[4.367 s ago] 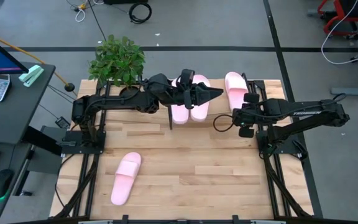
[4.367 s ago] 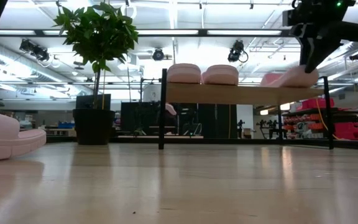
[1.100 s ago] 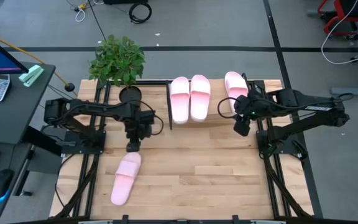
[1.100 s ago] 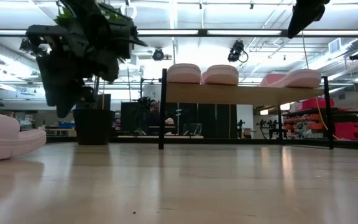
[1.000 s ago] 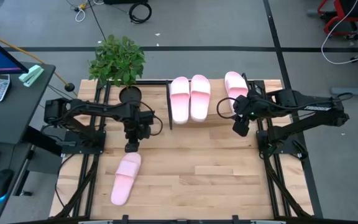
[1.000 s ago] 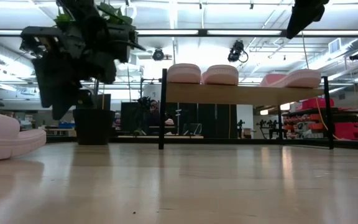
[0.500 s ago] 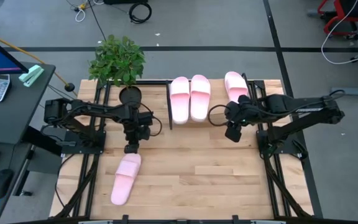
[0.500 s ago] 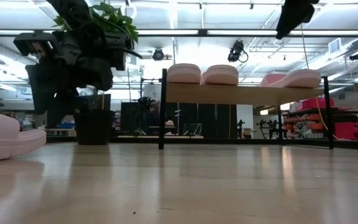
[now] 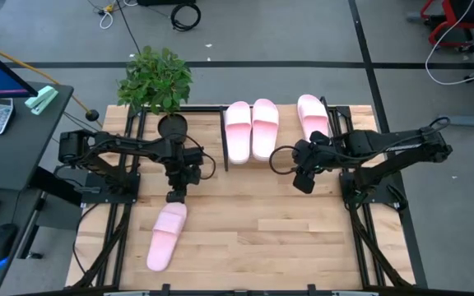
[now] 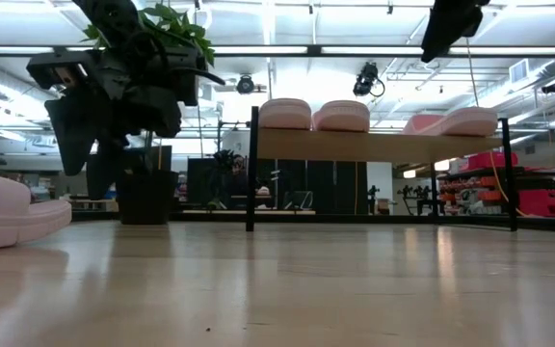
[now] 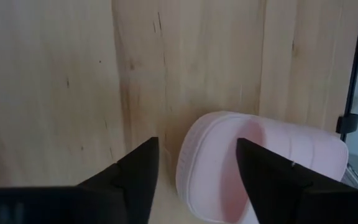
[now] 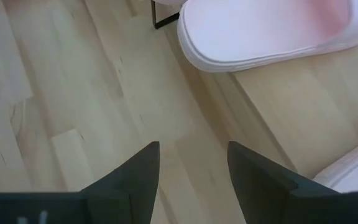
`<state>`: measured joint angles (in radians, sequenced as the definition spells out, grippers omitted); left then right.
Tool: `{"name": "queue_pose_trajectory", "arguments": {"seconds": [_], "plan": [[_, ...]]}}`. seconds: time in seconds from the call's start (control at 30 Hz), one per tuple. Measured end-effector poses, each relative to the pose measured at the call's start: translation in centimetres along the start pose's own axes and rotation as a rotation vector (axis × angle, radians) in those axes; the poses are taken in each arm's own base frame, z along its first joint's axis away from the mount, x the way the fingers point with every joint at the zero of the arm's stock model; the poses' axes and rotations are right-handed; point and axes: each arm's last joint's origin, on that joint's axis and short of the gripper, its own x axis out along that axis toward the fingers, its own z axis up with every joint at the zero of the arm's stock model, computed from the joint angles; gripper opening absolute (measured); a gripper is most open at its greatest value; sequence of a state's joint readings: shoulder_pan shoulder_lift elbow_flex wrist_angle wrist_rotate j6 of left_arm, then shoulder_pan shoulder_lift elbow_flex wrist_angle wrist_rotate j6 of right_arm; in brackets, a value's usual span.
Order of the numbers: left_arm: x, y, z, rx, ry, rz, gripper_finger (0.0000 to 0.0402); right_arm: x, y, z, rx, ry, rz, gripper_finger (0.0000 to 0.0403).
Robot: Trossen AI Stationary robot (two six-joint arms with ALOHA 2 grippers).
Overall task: Pick and place slides into the shelf
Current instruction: Put the pink slide on the shelf
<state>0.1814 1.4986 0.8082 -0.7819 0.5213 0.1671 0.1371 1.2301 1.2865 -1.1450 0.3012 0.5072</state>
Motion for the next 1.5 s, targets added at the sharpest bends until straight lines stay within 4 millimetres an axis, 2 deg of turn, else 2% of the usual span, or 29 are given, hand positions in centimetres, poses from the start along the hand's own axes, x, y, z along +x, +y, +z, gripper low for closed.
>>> {"name": "queue_pose_trajectory", "arguments": {"seconds": [0.17, 0.27, 0.67, 0.93, 1.1, 1.37, 1.5], "plan": [[0.3, 0.1, 0.1, -0.025, 0.009, 0.002, 0.0268, -0.1, 0.4, -0.2, 0.028, -0.003, 0.01, 0.0194], [1.1, -0.1, 0.2, -0.024, 0.042, 0.018, 0.0283, -0.2, 0.6, -0.3, 0.038, -0.004, 0.016, 0.0194], [4.2, -0.4, 0.5, -0.003, 0.151, 0.019, 0.0278, -0.3, 0.9, -0.3, 0.063, -0.016, 0.028, 0.0194], [4.9, -0.8, 0.5, 0.006, 0.18, -0.012, 0.027, -0.3, 0.9, -0.3, 0.063, -0.017, 0.026, 0.0194], [5.0, -0.8, 0.5, 0.009, 0.178, -0.017, 0.0216, -0.3, 0.8, -0.2, 0.065, -0.03, 0.006, 0.0194], [5.1, -0.8, 0.3, 0.0, 0.194, -0.05, 0.0039, -0.3, 0.7, -0.2, 0.07, -0.046, -0.019, 0.0194], [4.9, -1.3, 0.3, -0.034, 0.205, -0.14, 0.0038, -0.3, 0.7, -0.2, 0.064, -0.046, -0.02, 0.0194]]}}
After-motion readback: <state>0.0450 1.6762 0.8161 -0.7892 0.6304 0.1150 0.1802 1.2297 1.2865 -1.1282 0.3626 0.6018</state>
